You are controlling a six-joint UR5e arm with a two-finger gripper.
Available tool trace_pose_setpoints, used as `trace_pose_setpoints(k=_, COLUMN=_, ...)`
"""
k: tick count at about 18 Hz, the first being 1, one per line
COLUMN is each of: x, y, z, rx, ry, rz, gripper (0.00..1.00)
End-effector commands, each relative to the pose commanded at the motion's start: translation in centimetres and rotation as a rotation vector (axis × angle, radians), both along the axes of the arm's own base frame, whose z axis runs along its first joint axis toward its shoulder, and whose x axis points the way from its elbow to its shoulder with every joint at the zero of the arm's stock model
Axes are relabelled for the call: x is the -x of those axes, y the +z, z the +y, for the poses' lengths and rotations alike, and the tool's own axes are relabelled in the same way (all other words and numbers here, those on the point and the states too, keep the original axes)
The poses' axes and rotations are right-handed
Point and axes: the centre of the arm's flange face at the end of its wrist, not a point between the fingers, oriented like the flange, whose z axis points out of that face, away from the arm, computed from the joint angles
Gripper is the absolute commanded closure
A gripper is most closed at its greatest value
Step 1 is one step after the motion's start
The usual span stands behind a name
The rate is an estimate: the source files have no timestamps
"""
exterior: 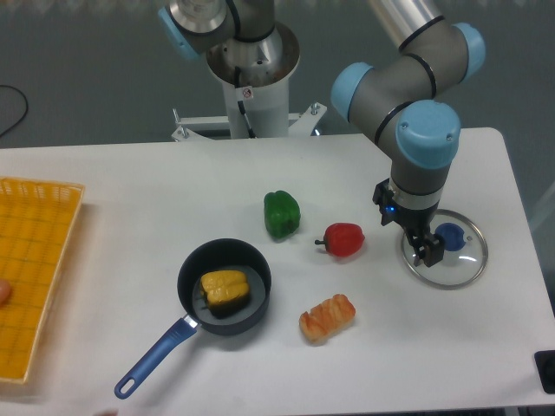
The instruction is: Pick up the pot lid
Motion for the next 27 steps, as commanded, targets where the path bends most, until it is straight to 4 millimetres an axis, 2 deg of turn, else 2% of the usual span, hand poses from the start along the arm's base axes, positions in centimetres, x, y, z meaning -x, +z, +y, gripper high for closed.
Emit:
trace_pose_setpoints(k=16, x=0.4, y=-0.1, z=-0.4, rx=0.001, ry=0.008, rz=0.002, gripper=0.0)
trace_pose_setpoints(k=20, x=0.7, y=-1.2, z=-0.2, rx=0.002, ry=0.012, rz=-0.004, gripper=0.0)
trace_pose_setpoints(k=21, x=1.1, y=-1.3, z=-0.8, rx=0.002, ry=0.022, rz=-0.002, gripper=0.0)
trace_pose_setpoints(k=23, x=3.2, y=-2.3, z=-3.4, rx=0.0, ry=0.067, rz=-0.012, gripper=0.0)
trace_pose_setpoints(k=27, x=4.7, y=-3.5, z=-6.5, rx=0.022, ry=0.007, rz=-0.032, gripper=0.0)
